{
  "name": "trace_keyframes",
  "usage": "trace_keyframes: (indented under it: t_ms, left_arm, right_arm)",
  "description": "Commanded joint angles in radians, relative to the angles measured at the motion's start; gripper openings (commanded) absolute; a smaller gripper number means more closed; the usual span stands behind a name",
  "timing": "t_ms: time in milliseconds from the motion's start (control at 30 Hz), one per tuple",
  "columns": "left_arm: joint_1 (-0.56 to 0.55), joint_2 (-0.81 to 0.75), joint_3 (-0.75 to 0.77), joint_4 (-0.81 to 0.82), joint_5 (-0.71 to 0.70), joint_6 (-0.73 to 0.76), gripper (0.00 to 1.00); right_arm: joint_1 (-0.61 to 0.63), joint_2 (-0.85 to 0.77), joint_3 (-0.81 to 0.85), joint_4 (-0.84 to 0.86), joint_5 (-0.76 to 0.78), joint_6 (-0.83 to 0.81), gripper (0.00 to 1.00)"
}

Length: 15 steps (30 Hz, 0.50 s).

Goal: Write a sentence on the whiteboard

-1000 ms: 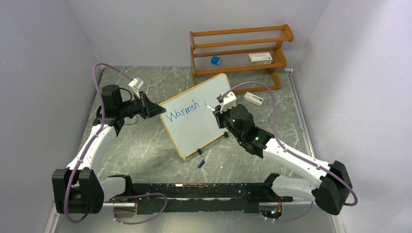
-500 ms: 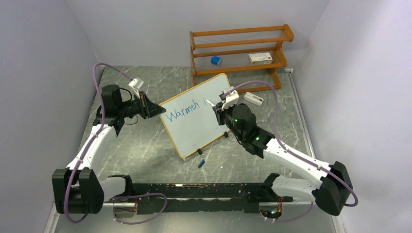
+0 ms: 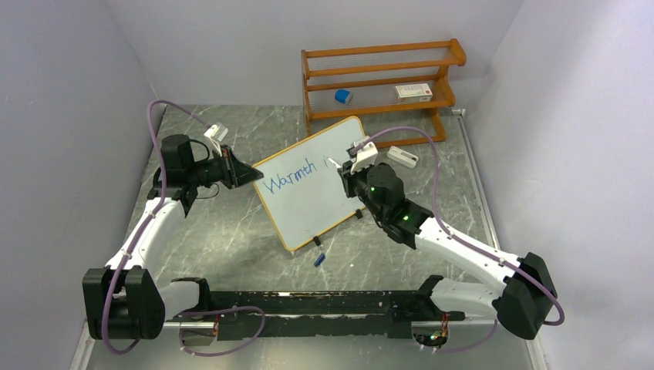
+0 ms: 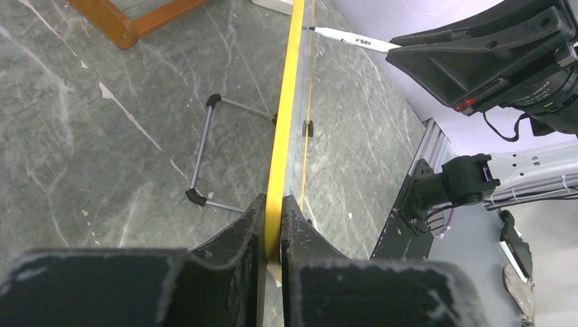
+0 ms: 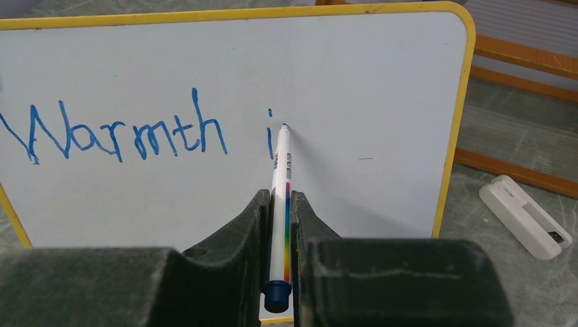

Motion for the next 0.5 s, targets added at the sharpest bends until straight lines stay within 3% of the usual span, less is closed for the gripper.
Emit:
trace_keyframes:
  t_ms: [0, 467]
  left_arm:
    - [0.011, 0.025, 0.003, -0.040, -0.065, 0.048, 0.05]
    - [0.011, 0.022, 0.003, -0.041, -0.066, 0.049, 0.05]
  right_arm:
    - [-0.012, 0.011, 0.009, 0.032, 0.004, -0.006, 0.00]
    - [-0.014, 0.016, 0.018, -0.002, -0.003, -0.005, 0.00]
